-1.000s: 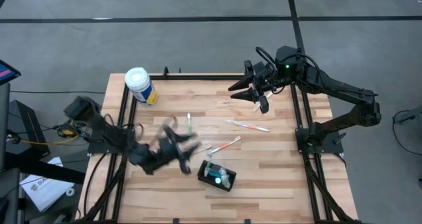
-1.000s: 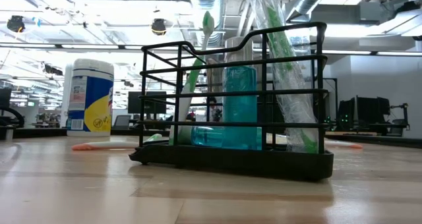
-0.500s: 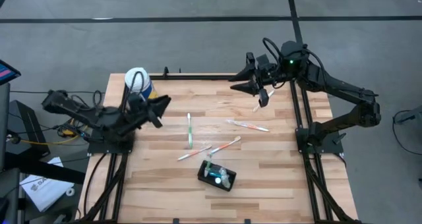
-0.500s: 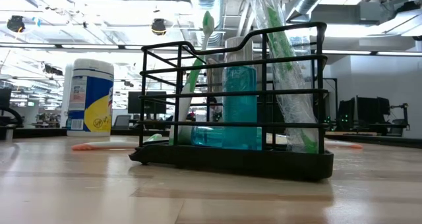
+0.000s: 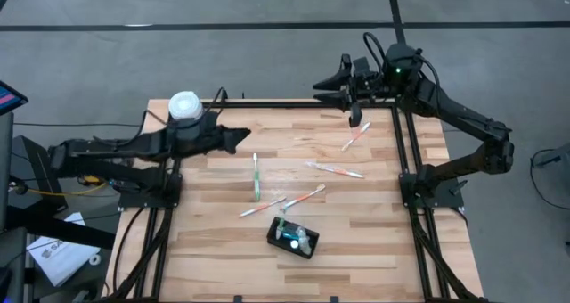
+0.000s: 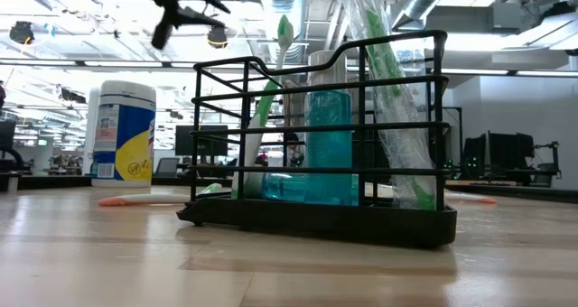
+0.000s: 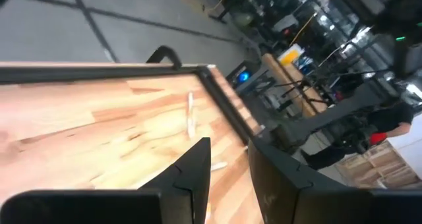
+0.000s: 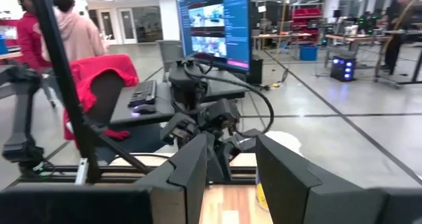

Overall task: Pick & Place toothbrushing station
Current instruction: Put the green toothbrush into the black wire organizer

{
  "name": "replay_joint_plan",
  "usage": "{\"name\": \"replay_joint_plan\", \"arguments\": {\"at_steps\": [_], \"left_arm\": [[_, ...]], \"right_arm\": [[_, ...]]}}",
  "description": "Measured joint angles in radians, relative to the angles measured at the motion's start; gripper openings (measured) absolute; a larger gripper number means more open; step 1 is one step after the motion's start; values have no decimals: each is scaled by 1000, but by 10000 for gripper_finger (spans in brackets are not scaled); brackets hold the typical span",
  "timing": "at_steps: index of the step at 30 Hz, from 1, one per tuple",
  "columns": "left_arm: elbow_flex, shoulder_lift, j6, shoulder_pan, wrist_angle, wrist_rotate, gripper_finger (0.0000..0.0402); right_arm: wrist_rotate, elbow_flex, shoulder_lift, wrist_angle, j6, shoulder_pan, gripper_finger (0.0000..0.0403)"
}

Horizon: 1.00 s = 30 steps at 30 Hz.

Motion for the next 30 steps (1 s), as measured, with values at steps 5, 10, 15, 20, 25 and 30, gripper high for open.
{"name": "replay_joint_plan", "arguments": {"at_steps": [5, 10, 15, 20, 25, 30], "left_arm": [[0, 85, -50, 237, 0, 202, 98], [0, 228, -37, 413, 13, 429, 98], [0, 365, 6, 503, 17, 618, 98], [0, 438, 11, 482, 11, 770, 97], [0, 449, 13, 435, -64, 771, 98], [0, 449, 8, 399, -189, 752, 109]], "right_arm": [[1, 0, 0, 0, 0, -44, 122], [10, 0, 0, -1, 20, -84, 122], [41, 0, 0, -1, 58, -102, 122], [41, 0, 0, -1, 53, -103, 122], [27, 0, 0, -11, 26, -103, 122], [-15, 0, 0, -20, 23, -103, 122]]}}
